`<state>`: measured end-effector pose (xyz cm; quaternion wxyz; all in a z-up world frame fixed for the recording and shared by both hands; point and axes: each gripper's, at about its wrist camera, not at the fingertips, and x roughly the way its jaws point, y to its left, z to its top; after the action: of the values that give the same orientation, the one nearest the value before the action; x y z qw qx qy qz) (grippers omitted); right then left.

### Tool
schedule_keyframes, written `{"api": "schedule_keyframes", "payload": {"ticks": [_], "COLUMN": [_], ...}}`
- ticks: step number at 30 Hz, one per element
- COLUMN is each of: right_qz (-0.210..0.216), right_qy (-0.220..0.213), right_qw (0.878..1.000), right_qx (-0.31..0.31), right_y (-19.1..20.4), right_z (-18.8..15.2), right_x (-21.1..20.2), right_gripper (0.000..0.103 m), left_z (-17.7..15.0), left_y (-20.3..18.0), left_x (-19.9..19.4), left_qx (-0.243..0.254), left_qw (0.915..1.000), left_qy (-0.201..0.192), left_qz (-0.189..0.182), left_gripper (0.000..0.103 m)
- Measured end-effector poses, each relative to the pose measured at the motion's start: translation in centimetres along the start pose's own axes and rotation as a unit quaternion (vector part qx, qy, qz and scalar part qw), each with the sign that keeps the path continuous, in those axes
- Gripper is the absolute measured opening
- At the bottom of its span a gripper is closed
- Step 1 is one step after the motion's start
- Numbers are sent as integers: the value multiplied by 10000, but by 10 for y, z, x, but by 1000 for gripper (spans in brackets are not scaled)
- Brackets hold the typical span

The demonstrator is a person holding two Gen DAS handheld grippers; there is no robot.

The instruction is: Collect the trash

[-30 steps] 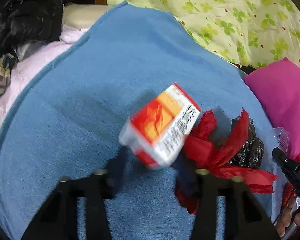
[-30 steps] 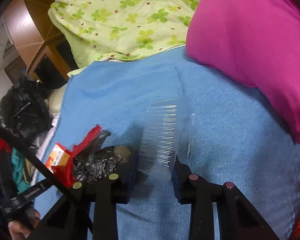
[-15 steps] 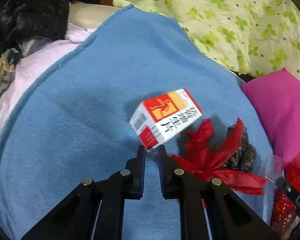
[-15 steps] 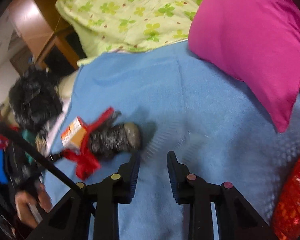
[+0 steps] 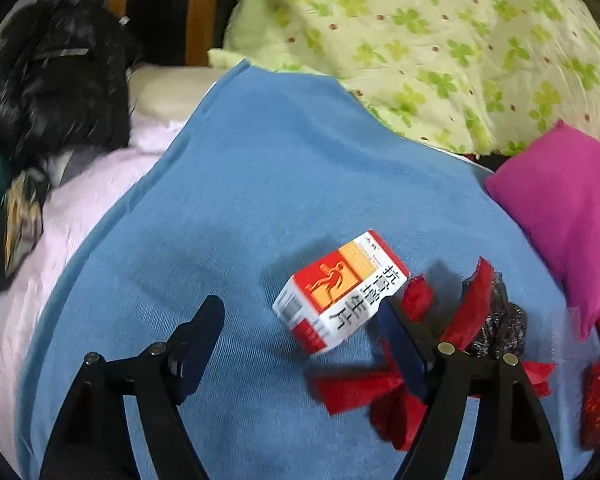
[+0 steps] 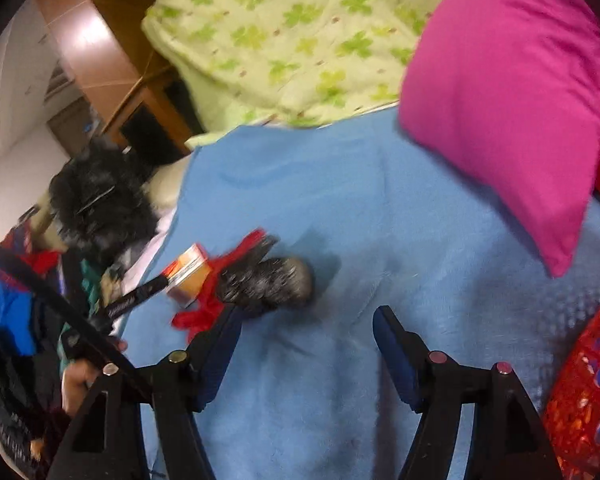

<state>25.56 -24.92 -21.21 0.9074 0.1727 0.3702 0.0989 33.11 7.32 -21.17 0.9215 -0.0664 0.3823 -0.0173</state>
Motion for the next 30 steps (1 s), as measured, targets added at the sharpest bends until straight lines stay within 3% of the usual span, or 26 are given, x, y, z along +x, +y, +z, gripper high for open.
{"api": "schedule_keyframes", "payload": {"ticks": [2, 7, 12, 14, 17, 20, 22, 27, 30], "right_qz": [-259, -758, -782, -802, -545, -68, 70, -198, -306], "right_qy": [-93, -440, -429, -361, -372, -585, -759, -785, -686], "right_qw": [9995, 9955, 9925, 9927, 9970, 9981, 9970, 9957, 9931], "right_qx": [177, 365, 833, 824, 404, -151, -101, 444, 902], "right_y": [-5, -8, -27, -24, -4, 20, 20, -6, -20], "right_z": [2, 6, 12, 12, 8, 7, 9, 13, 14], "right_x": [5, 13, 32, 43, 51, 44, 35, 28, 29], "right_gripper": [70, 49, 40, 38, 38, 38, 39, 40, 66], "left_z": [4, 9, 7, 6, 5, 5, 5, 5, 4], "left_y": [1, -2, -8, -7, -6, -9, -9, -11, -14], "left_x": [6, 15, 24, 27, 29, 26, 25, 27, 28], "left_qx": [43, 56, 263, 204, 94, 158, 156, 140, 229], "left_qw": [10000, 9998, 9995, 9990, 9977, 9977, 9976, 9982, 9986], "left_qy": [-27, -80, 19, 112, 216, 209, 214, 201, 166], "left_qz": [-3, -155, -182, -390, -636, -623, -633, -538, -451], "left_gripper": [80, 80, 80, 77, 70, 66, 66, 68, 72]}}
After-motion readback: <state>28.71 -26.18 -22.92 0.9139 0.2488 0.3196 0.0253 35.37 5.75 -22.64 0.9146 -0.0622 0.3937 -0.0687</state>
